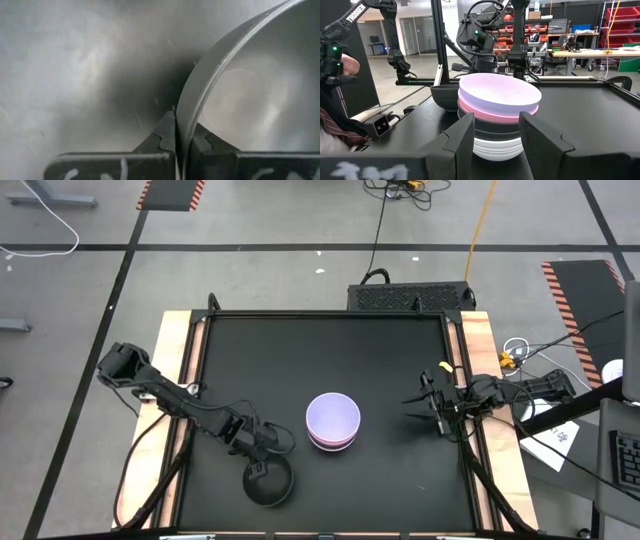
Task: Nest bowls inside each other
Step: Stack the black bowl into the purple bowl
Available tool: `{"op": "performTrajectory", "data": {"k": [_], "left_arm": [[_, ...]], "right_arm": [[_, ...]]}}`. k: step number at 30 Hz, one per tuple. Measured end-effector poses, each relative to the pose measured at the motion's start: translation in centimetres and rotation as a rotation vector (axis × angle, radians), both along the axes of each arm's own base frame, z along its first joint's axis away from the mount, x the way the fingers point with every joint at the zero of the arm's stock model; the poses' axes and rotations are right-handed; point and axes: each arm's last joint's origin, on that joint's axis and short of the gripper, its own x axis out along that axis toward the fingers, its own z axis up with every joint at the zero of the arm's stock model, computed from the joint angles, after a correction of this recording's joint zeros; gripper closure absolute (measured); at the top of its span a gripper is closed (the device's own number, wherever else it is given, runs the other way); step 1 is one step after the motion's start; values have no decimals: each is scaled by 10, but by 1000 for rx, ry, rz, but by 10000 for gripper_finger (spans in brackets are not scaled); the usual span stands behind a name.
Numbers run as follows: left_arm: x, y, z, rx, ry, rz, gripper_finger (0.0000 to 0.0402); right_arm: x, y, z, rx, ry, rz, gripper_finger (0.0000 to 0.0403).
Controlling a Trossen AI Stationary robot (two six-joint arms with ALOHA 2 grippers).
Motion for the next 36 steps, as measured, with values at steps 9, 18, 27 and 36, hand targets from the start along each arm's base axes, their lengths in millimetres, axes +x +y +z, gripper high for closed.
{"op": "performTrajectory", "data": {"k": [9,18,27,36], "left_arm": [[9,7,21,65,-219,-99,396],[1,33,66,127,-409,-108,396],[14,79,139,291,-420,-45,397],[24,109,192,363,-502,-40,398]], "right_arm": [[0,0,0,7,3,1,257],[0,0,0,4,3,1,257],[0,0,0,6,4,0,257],[0,0,0,6,5,0,257]]}}
